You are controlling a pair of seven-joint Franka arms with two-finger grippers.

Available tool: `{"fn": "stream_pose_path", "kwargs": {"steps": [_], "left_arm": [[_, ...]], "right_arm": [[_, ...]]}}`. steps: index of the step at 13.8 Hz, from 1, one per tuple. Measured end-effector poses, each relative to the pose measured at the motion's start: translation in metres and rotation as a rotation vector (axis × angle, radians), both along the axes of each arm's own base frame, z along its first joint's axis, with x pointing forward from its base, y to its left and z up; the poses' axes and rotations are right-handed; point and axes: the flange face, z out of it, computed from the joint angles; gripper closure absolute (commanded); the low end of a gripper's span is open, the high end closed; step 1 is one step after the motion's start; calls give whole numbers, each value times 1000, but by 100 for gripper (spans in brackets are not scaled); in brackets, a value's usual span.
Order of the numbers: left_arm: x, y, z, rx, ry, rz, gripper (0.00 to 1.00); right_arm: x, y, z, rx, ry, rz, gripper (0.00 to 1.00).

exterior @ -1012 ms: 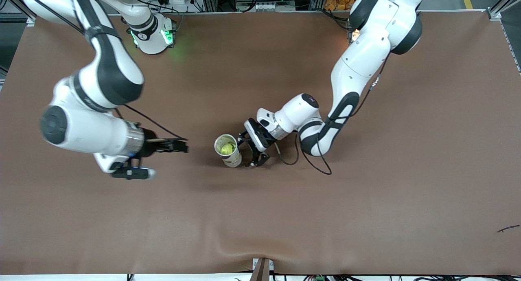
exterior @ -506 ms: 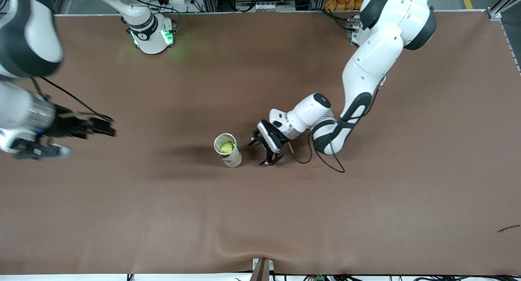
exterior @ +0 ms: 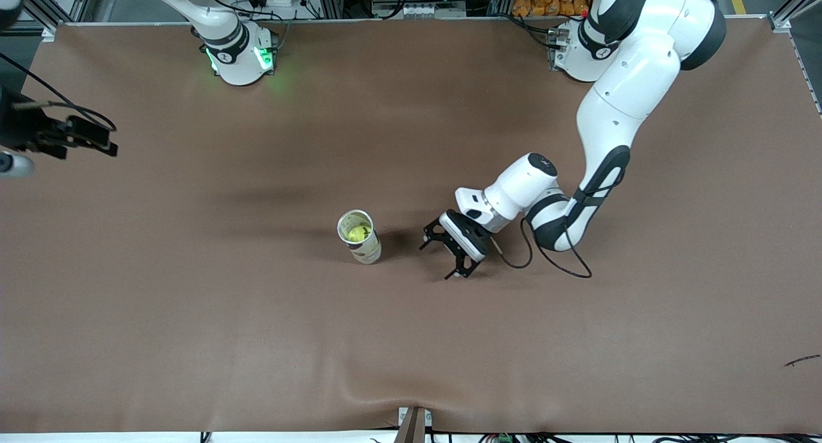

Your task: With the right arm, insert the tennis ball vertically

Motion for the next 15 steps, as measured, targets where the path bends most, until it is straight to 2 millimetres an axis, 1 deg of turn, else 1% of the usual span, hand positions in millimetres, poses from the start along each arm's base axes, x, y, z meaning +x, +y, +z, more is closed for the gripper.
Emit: {"fn": "stream_pose_path", "kwargs": {"steps": [2, 4, 6, 8, 10, 12, 15], "left_arm": [[20, 3, 21, 15, 36, 114, 0], [42, 2, 50, 53, 92, 237, 0], [59, 0, 87, 89, 169, 348, 0], [69, 2, 130, 93, 282, 450, 0], [73, 15, 171, 144, 364, 515, 0], [71, 37, 209, 228, 434, 574, 0], [63, 73, 254, 337, 508, 646, 0]], "right_arm": [[-3, -12, 7, -24, -9, -16, 0], [-6, -16, 21, -57, -15, -19, 0], [-10, -16, 33, -60, -4, -28, 0], [-12, -16, 36, -60, -1, -28, 0], [-13, -16, 38, -62, 5, -27, 0], [-13, -16, 44, -62, -5, -26, 0], [-13, -16, 47, -63, -13, -26, 0]]}}
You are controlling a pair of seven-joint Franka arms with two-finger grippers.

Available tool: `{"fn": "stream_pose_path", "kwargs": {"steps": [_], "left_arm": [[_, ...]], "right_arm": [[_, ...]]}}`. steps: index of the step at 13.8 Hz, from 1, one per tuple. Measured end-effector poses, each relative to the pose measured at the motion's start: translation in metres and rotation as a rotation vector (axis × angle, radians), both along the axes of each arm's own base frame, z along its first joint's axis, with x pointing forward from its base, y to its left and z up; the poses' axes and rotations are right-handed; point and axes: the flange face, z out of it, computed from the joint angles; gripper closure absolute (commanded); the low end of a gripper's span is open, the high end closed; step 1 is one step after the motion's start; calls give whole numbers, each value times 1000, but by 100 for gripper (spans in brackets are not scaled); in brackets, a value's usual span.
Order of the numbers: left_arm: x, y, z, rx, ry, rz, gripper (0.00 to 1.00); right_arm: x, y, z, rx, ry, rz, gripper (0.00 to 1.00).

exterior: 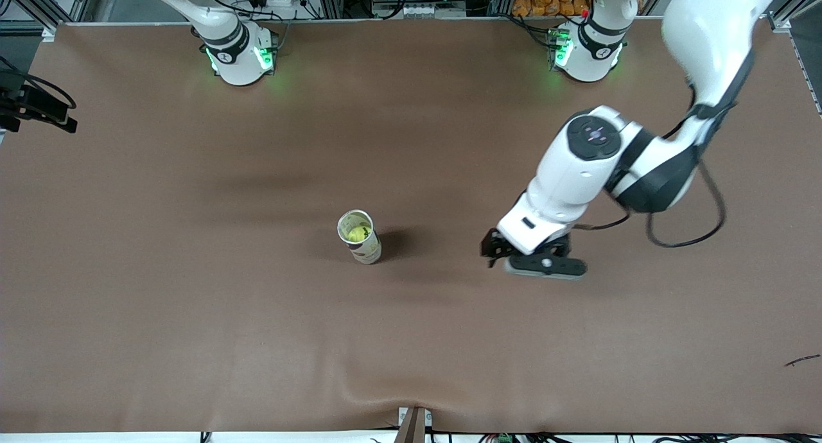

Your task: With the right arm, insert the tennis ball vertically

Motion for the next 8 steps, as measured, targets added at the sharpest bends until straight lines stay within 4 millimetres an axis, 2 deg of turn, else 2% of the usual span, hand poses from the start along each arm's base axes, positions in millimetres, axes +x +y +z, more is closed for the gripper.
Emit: {"fn": "stream_pose_path", "kwargs": {"steps": [4, 8], "left_arm": [[2, 45, 43, 65, 79, 85, 0], [1, 71, 76, 100, 150, 151, 0]], "right_arm": [[1, 0, 1, -1, -9, 0, 0], [5, 0, 1, 1, -29, 0, 0]]}}
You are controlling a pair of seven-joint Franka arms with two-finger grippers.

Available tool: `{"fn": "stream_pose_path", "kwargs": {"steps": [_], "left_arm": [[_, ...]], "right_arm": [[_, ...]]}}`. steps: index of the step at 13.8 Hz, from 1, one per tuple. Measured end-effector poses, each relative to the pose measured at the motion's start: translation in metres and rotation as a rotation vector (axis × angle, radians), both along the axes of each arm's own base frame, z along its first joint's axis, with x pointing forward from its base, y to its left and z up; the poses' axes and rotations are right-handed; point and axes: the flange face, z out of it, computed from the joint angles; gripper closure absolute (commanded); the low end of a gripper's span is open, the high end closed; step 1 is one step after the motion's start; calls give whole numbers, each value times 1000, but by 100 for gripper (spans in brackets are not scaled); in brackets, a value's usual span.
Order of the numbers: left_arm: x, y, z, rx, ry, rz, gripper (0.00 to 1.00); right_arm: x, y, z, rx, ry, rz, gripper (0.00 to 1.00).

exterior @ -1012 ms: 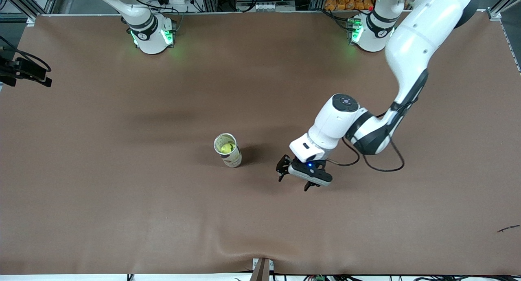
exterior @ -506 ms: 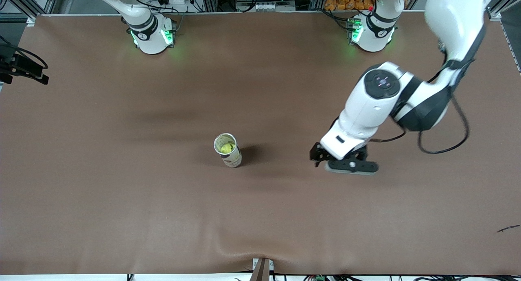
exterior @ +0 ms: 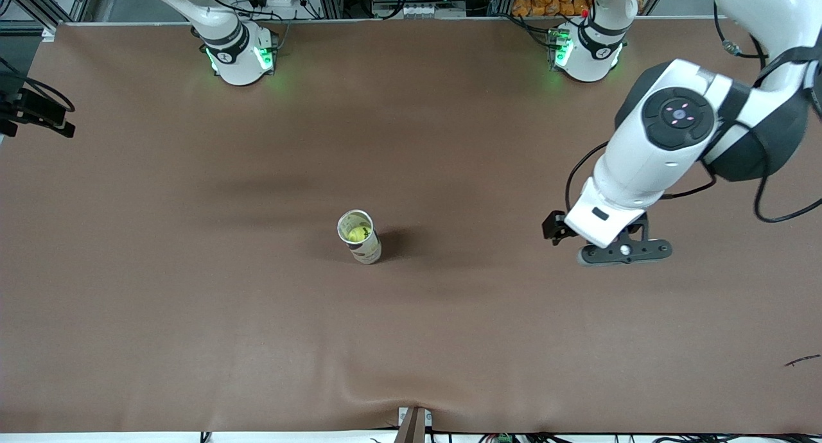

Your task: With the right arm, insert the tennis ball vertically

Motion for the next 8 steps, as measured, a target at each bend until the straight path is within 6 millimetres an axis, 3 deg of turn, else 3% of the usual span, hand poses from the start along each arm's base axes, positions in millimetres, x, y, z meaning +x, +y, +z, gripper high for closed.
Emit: {"fn": "stream_pose_path", "kwargs": {"steps": [5, 8], "left_arm": [[-6, 59, 52, -18, -1, 123, 0], [-14, 77, 76, -38, -11, 172, 0]], "right_arm": [[2, 0, 0, 5, -7, -1, 0], [2, 0, 0, 6, -8, -1, 0]]}}
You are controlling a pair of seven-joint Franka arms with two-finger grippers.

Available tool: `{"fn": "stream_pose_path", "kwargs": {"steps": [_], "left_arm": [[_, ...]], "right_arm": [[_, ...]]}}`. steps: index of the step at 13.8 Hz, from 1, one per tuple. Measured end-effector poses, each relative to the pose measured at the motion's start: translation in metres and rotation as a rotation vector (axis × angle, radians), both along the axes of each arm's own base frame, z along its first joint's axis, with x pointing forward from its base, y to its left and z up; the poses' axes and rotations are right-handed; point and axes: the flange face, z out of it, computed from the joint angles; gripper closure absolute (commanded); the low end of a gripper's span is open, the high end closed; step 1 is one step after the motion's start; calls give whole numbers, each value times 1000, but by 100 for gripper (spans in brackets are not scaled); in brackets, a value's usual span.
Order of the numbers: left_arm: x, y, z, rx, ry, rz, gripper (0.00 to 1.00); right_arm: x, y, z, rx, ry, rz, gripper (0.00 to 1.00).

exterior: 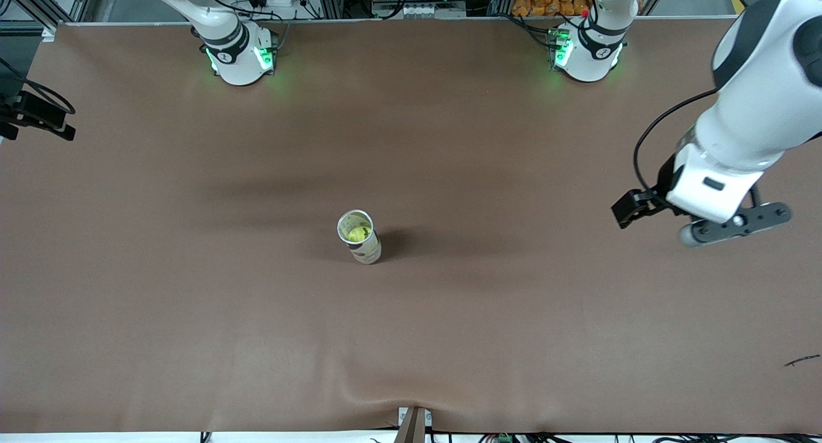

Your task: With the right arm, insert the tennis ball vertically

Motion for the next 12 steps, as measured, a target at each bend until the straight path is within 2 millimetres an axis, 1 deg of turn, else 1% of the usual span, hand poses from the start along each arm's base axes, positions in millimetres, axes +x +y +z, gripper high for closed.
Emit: {"fn": "stream_pose_path", "kwargs": {"steps": [2, 3, 7, 8, 9, 12], "left_arm": [[-4, 14, 6, -42, 41, 38, 0], [-7, 26, 10, -49, 57, 34, 0], [-25, 86, 44, -64, 65, -30, 0], [-31, 92, 48, -53, 69, -48, 0], [-37, 93, 49, -41, 75, -67, 0], [-55, 88, 46, -10, 94, -125, 0]], "right_arm": [[0, 0, 0, 0, 0, 0, 0], [0, 0, 0, 0, 0, 0, 0], [0, 0, 0, 0, 0, 0, 0], [0, 0, 0, 0, 0, 0, 0], [0, 0, 0, 0, 0, 0, 0], [0, 0, 0, 0, 0, 0, 0]]}}
